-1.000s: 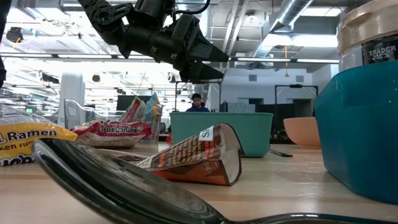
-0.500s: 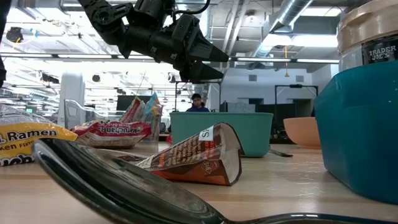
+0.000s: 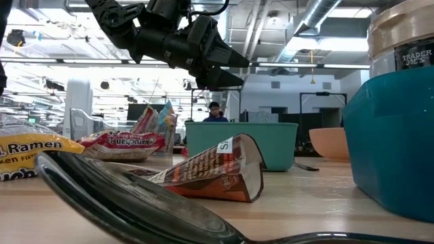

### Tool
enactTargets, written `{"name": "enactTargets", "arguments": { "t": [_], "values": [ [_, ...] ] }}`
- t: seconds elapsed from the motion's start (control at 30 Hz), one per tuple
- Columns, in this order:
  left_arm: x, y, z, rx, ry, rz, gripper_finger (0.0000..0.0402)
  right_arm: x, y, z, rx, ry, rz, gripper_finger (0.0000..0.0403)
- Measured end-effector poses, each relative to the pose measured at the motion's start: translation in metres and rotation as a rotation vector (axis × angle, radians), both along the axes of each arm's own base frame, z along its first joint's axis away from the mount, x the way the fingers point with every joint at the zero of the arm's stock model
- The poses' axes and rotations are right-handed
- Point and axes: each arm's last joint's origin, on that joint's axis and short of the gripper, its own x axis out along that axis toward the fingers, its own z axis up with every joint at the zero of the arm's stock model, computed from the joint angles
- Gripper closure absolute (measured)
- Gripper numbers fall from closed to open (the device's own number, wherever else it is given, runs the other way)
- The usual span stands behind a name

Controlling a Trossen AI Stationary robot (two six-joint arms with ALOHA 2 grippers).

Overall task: Pick & Place Food Item
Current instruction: Put the yellow seasoning bottle into the blue bin

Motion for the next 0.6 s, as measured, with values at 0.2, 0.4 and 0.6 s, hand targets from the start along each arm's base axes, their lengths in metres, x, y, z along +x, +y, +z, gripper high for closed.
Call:
{"name": "enactTargets", "arguments": {
  "t": [0.2, 0.4, 0.6],
  "values": [
    [0.000, 0.000, 0.000, 0.000, 0.000, 0.000, 0.0027, -0.008, 0.004, 0.010, -0.061, -0.038, -0.018, 0.0157],
    [0.000, 0.000, 0.000, 0.000, 0.000, 0.000, 0.0027, -0.013, 0.005, 0.015, -0.115, -0.075, -0.022, 0.0160],
    [0.000, 0.000, 0.000, 0.000, 0.000, 0.000, 0.0027, -0.015, 0.001, 0.018, -0.130, -0.086, -0.048, 0.0183]
  ]
}}
